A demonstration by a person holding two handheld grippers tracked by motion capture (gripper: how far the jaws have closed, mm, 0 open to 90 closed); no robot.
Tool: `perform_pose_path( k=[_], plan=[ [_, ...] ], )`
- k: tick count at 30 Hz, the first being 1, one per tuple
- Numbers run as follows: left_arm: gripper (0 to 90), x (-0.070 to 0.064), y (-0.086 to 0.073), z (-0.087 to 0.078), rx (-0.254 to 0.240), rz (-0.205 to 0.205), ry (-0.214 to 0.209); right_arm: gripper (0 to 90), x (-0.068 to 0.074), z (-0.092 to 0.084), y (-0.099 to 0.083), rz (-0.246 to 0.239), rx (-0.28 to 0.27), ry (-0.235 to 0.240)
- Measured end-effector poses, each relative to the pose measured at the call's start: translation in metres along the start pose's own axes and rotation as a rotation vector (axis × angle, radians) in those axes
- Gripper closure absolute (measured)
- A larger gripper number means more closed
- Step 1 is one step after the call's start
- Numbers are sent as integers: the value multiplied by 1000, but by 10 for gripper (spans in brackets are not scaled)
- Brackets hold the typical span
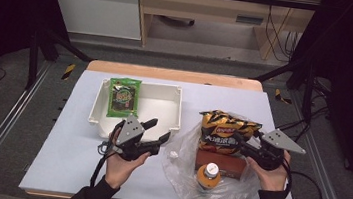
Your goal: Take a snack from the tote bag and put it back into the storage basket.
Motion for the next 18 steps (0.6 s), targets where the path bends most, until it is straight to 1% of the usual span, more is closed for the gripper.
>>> perform_pose_path(
  k=[1, 3, 5, 6, 7, 11, 14, 18],
  plan=[
    [391, 1, 0, 0, -2, -6, 2, 588, 0, -1, 0, 3, -4, 5],
    [390, 4, 0, -1, -1, -9, 8, 709, 0, -3, 0, 3, 2, 0],
    [390, 6, -2, 0, 3, -8, 12, 794, -1, -3, -1, -6, 7, -6],
    [390, 7, -3, 1, 5, -10, 14, 819, -1, -2, -2, -6, 9, -4],
    [390, 7, -4, 2, 10, -11, 14, 833, -1, -3, -2, -1, 9, 1],
    [390, 9, -7, 3, 18, -15, 14, 864, 2, -6, 1, -10, -4, 14],
    [390, 9, -5, 2, 11, -19, 12, 871, 2, -12, 7, -4, -35, 24],
    [390, 9, -3, 0, 4, -29, 3, 872, 2, -26, 22, 4, -95, 32]
  ],
)
Point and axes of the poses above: each handheld gripper's, and its own axes: z roughly forward along the jaws, y roughly out of its top, x roughly to its left, the point moved 9 cm from there along z, roughly forward along the jaws, and after that the axes turned 5 degrees about -z, right-handed, at the moved point
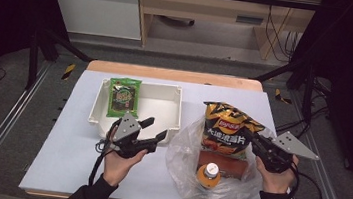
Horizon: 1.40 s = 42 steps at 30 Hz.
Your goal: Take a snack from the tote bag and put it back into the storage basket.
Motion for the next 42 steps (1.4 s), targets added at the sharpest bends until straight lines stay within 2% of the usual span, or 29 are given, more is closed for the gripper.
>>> perform_pose_path(
  k=[3, 6, 10, 12, 15, 18, 20, 22, 25, 29, 31, 32, 35, 39, 42],
  plan=[
    [391, -2, 2, -1, -7, -7, -12, 871, 3, -8, 15, 0, -48, 14],
    [393, -7, 6, -4, -19, 1, -22, 870, 9, -12, 21, -7, -50, 36],
    [409, -11, 8, -6, -28, 11, -28, 871, 14, -3, 8, -18, -1, 51],
    [417, -12, 9, -7, -32, 11, -35, 871, 11, 0, 3, 2, -5, 47],
    [429, -14, 13, -9, -46, 2, -45, 869, 7, -1, -1, -7, 18, 28],
    [451, -22, 18, -12, -56, 10, -70, 870, 2, -1, -6, -25, 47, 6],
    [461, -30, 23, -12, -64, 23, -89, 870, 0, 1, -10, -23, 61, 7],
    [469, -42, 25, -7, -62, 42, -112, 869, 0, 4, -16, -15, 75, 15],
    [485, -59, 26, 9, -37, 71, -144, 868, -1, 8, -24, -2, 86, 18],
    [515, -77, 30, 31, -13, 79, -178, 843, -1, 8, -29, 6, 92, 37],
    [527, -80, 25, 43, 28, 108, -169, 754, -2, 6, -28, 18, 84, 40],
    [534, -80, 20, 48, 52, 110, -169, 692, -3, 5, -26, 22, 68, 35],
    [555, -74, -1, 61, 123, 126, -155, 548, -5, -5, -21, 24, 38, 19],
    [574, -60, -26, 66, 179, 111, -136, 528, -2, -20, -12, 24, 0, 14],
    [583, -48, -38, 65, 200, 105, -116, 531, 3, -17, -15, 29, 33, 8]
  ],
)
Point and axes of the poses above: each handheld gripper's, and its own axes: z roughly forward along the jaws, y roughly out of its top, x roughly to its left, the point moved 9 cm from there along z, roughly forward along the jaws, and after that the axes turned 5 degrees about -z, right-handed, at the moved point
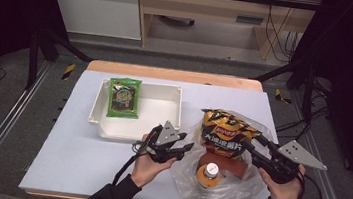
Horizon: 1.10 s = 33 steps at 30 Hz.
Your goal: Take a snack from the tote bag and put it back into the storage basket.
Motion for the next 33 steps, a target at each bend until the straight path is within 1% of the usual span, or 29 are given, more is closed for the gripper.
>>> perform_pose_path(
  k=[2, 3, 4, 7, 10, 12, 14, 15, 16, 17, 19, 21, 22, 25, 29, 33],
  plan=[
    [587, 5, -6, -1, 6, -4, 7, 556, 2, 6, -5, 14, 19, 4],
    [589, 7, -8, -2, 8, -7, 8, 575, 3, 9, -8, 20, 39, 12],
    [589, 8, -10, -2, 9, -9, 8, 574, 4, 13, -13, 29, 58, 21],
    [590, 9, -15, -1, 17, -8, 7, 565, 5, 27, -24, 22, 99, 15],
    [590, 8, -19, 1, 22, -1, -1, 564, 2, 35, -26, 31, 91, 7],
    [590, 7, -19, 3, 24, 1, -2, 614, 0, 37, -26, 45, 82, 7],
    [590, 5, -20, 3, 24, 2, -5, 716, -1, 35, -25, 48, 70, 17],
    [590, 5, -19, 3, 22, 4, -5, 771, -1, 33, -25, 57, 69, 22],
    [590, 4, -19, 3, 20, 5, -6, 825, -2, 32, -25, 51, 65, 25],
    [590, 4, -19, 3, 21, 7, -7, 835, -2, 30, -24, 45, 66, 21],
    [590, 3, -18, 2, 16, 8, -8, 863, -1, 28, -24, 40, 70, 35],
    [591, 3, -18, 2, 17, 10, -7, 884, 1, 26, -20, 16, 66, 41],
    [592, 3, -19, 2, 19, 10, -7, 887, 1, 24, -17, 4, 60, 38],
    [593, 3, -20, 3, 23, 11, -6, 892, 1, 17, -6, -7, 21, 40],
    [594, 3, -22, 5, 32, 15, -3, 897, 1, 5, 12, 10, -35, 54],
    [596, 4, -25, 7, 44, 17, 1, 897, 3, -2, 28, 19, -89, 73]
  ],
)
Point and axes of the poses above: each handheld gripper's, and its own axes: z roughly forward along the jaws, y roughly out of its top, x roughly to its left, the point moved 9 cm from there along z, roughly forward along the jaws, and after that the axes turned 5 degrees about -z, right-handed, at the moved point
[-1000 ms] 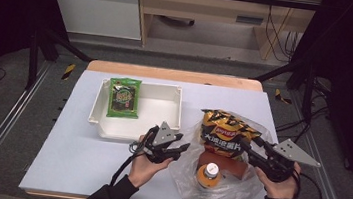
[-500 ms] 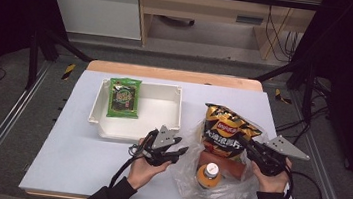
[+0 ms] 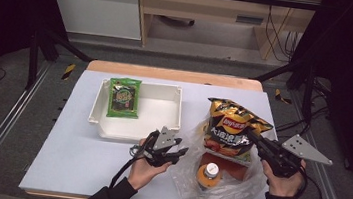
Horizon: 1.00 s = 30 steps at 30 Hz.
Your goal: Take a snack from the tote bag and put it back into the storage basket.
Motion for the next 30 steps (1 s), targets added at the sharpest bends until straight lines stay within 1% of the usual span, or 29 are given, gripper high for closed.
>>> perform_pose_path(
  k=[4, 8, 10, 14, 15, 21, 26, 30],
  plan=[
    [596, 0, -4, 3, 15, 5, 3, 894, 4, 0, 12, 17, -36, 25],
    [599, 0, -8, 6, 30, 11, 5, 894, 6, 3, 15, 18, -34, 41],
    [601, 0, -10, 8, 40, 12, 8, 895, 7, 2, 17, 27, -43, 45],
    [604, 1, -13, 10, 52, 12, 10, 896, 4, -2, 26, 41, -77, 46],
    [604, 1, -14, 11, 55, 13, 10, 897, 3, -2, 30, 36, -85, 44],
    [604, 0, -19, 14, 75, 19, 9, 900, 3, -5, 46, 42, -112, 41],
    [604, 2, -24, 16, 96, 20, 14, 900, 1, -11, 51, 40, -105, 52],
    [604, 2, -25, 18, 97, 16, 15, 900, -6, -21, 53, 54, -136, 46]
  ],
)
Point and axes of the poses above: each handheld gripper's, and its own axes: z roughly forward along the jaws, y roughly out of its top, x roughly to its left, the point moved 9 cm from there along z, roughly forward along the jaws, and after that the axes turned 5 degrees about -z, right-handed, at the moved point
